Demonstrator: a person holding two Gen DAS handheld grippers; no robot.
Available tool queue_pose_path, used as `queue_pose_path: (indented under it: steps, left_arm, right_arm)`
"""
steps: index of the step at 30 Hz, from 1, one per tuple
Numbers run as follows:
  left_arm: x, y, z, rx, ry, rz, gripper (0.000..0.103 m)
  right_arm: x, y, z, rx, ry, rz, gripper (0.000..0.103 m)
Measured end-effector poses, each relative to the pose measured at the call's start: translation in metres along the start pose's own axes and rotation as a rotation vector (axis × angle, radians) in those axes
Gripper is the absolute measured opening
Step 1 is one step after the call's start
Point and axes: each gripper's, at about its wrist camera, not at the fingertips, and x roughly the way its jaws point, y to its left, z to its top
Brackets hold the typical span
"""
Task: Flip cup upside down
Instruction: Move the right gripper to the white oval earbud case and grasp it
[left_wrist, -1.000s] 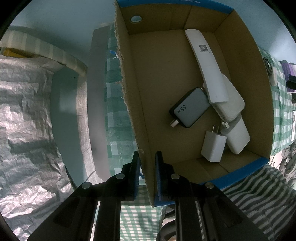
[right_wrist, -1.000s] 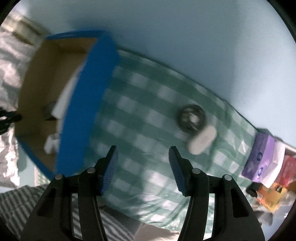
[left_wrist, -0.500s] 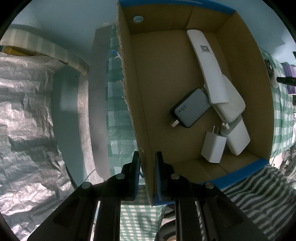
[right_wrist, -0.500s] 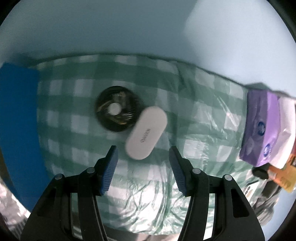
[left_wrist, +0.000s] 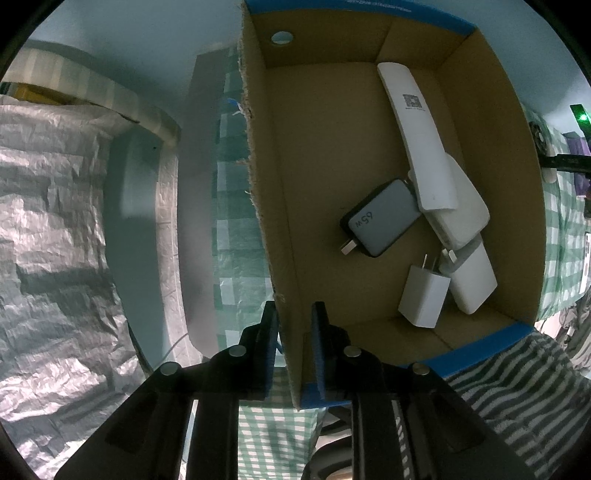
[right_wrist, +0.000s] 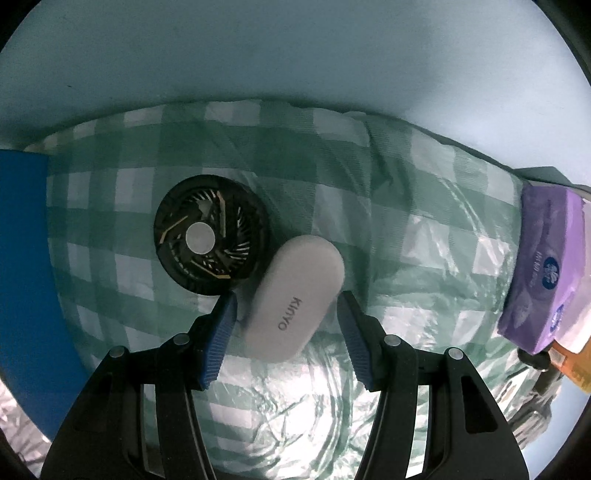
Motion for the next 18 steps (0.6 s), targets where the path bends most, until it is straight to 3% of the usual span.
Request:
queue_pose_path:
  steps: [3, 12, 18]
  left_arm:
    - [0.0, 0.0, 0.0, 0.001, 0.002, 0.001, 0.017]
    - [0.001, -0.001, 0.002, -0.001, 0.001, -0.004, 0.018]
    - [0.002, -0.004, 0.003, 0.012, 0.002, -0.002, 0.019]
  right_arm:
    - [0.003, 0.001, 0.002, -0.024, -0.003, -0.009, 0.044]
    - [0.013, 0.019, -0.01, -0.259, 0.053, -0.045, 0.038]
    - [0.011, 0.013, -0.007, -0.157, 0.007, -0.006, 0.038]
